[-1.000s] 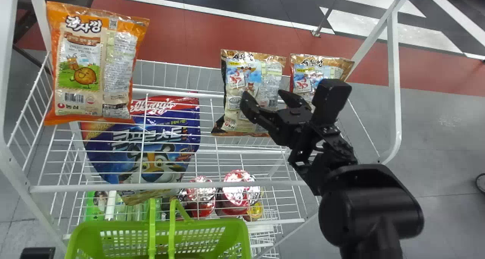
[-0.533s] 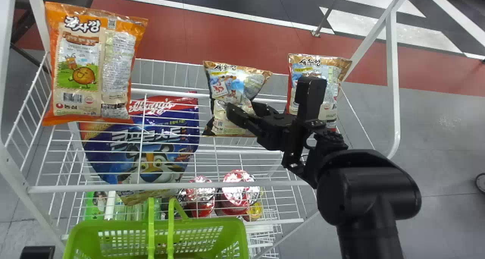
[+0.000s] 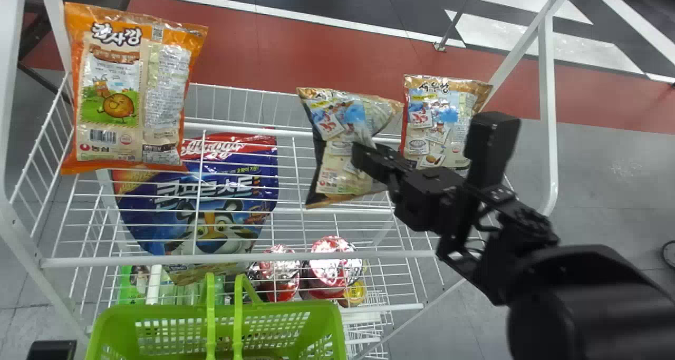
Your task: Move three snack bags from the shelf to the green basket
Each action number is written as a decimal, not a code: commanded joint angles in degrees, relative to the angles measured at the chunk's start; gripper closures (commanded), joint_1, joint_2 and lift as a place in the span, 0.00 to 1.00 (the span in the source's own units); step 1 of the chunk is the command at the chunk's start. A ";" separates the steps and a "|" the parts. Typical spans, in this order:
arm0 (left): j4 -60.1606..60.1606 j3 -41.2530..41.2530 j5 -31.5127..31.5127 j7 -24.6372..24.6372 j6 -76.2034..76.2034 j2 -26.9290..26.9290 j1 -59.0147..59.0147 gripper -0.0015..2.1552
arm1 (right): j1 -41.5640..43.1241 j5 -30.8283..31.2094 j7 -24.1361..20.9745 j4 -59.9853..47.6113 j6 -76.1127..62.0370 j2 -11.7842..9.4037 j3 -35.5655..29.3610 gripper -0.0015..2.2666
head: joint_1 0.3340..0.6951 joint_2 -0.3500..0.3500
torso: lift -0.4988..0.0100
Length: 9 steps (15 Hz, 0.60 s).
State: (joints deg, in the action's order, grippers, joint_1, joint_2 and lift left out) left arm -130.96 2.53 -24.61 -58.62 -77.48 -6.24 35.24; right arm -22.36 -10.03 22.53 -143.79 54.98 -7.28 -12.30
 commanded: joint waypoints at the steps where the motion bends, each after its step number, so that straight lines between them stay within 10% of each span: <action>1: -0.09 0.11 0.00 0.00 0.00 0.09 0.00 0.91 | -3.75 -3.41 0.94 -8.44 11.78 0.07 -4.22 0.99 | 1.00 0.00 | 0.89; 9: -0.09 0.11 0.09 0.00 0.18 0.35 0.00 0.91 | -11.48 -9.83 13.24 -21.88 35.10 3.24 -12.49 0.99 | 1.00 0.00 | 0.89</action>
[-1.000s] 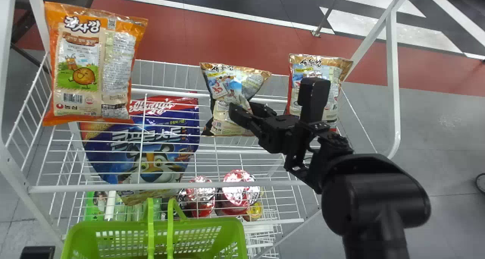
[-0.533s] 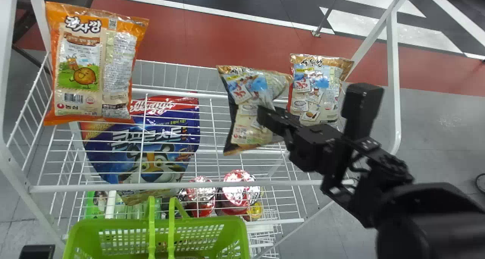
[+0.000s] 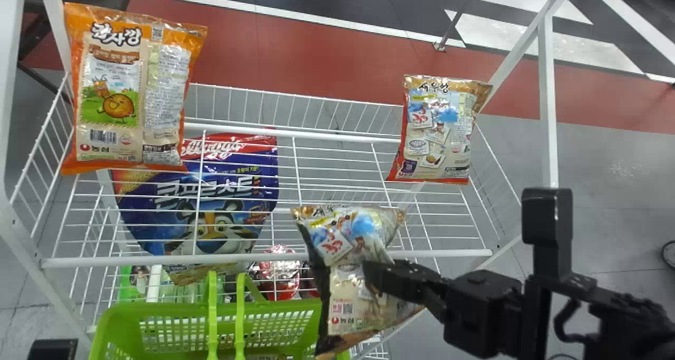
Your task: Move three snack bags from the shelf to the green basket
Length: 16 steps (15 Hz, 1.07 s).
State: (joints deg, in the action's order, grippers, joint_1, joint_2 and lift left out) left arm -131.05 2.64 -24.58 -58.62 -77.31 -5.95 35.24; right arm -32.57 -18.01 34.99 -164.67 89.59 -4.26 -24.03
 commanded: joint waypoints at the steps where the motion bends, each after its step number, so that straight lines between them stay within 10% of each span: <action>1: 0.00 0.09 0.06 -0.01 0.00 0.15 0.00 0.91 | -2.24 -1.67 0.86 -1.27 0.49 0.13 0.12 0.99 | 1.00 0.00 | 0.89; 14: 0.00 0.61 0.41 -0.10 0.53 0.50 0.00 0.91 | -5.31 11.95 -0.89 14.38 0.49 -2.33 22.97 0.99 | 1.00 0.00 | 0.89; 16: 0.00 0.61 0.41 -0.18 0.53 0.41 0.00 0.91 | -4.26 11.60 -1.16 17.37 0.49 -2.33 23.59 0.84 | 1.00 0.00 | 0.89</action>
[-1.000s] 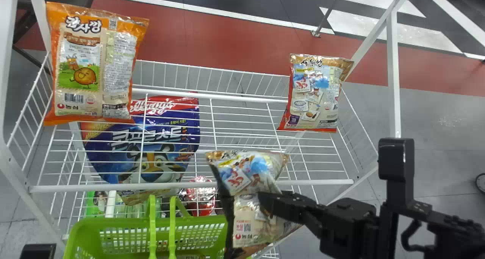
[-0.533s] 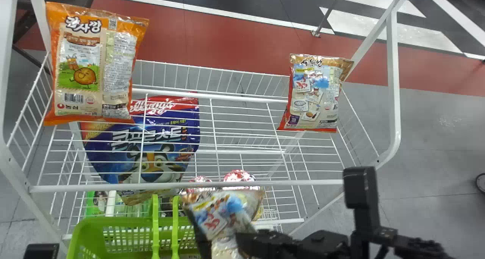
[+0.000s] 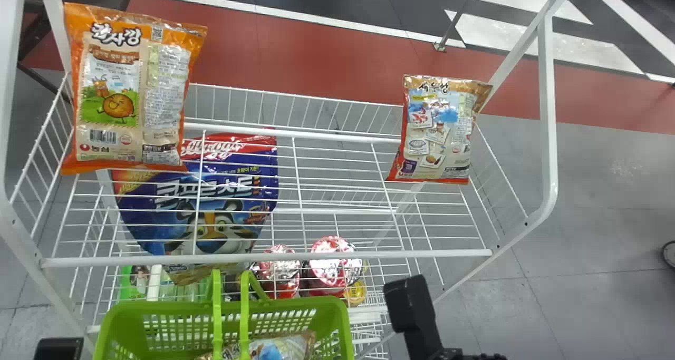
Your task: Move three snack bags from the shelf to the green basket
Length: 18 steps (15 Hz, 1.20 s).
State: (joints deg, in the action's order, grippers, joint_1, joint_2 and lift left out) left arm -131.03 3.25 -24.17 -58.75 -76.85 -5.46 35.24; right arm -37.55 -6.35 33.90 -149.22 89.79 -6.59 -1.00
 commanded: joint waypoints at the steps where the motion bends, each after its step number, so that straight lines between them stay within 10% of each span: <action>1: -0.11 0.00 0.00 -0.05 0.07 -0.08 0.00 0.91 | 1.26 0.02 0.02 3.23 0.29 0.00 1.00 0.61 | 1.00 0.00 | 0.89; 2: -0.11 0.09 0.00 -0.14 0.07 -0.17 0.00 0.91 | 1.69 0.20 0.02 4.55 0.29 0.00 1.26 0.11 | 1.00 0.00 | 0.89; 3: -0.28 0.09 0.00 -0.05 -0.11 -0.17 0.00 0.91 | 1.96 0.11 0.20 5.43 0.29 0.00 1.26 0.00 | 1.00 0.00 | 0.89; 8: -0.46 0.35 0.00 0.04 -0.11 -0.17 0.18 0.91 | -2.00 0.90 -0.15 1.03 -6.15 0.00 -2.96 0.02 | 1.00 0.00 | 0.89; 18: -0.54 0.62 0.26 0.12 0.07 -0.08 0.62 0.91 | -7.71 -10.97 -3.23 3.05 -70.14 2.10 -15.79 0.03 | 1.00 0.00 | 0.89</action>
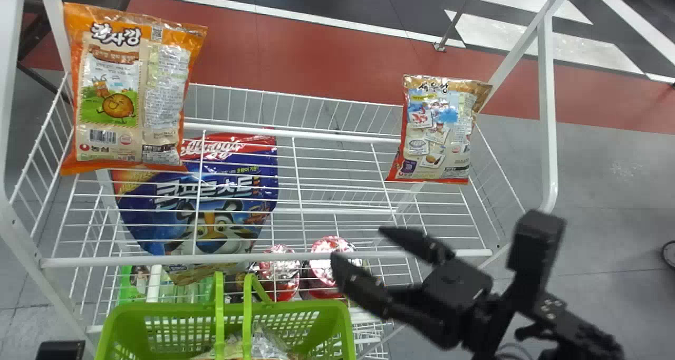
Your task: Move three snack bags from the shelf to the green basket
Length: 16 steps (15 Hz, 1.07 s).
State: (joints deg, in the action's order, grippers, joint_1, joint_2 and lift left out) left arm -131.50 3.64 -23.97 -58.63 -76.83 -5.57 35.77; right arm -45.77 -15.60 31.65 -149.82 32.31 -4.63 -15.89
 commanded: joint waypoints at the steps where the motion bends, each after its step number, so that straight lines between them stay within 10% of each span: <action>1: -0.16 0.58 0.42 0.10 0.06 -0.05 0.09 0.91 | 1.82 -1.54 -3.09 5.68 -17.41 0.06 -1.07 0.03 | 1.00 0.00 | 0.89; 16: 0.19 -0.04 0.33 0.36 -0.30 -1.02 -1.06 0.91 | 37.77 10.24 -11.17 40.13 -6.34 -0.38 -6.69 0.02 | 1.00 0.00 | 0.89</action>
State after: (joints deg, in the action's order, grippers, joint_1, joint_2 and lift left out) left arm -131.35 3.74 -23.45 -58.27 -77.11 -6.48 34.89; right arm -9.96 -6.41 20.36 -111.92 26.18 -4.84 -23.13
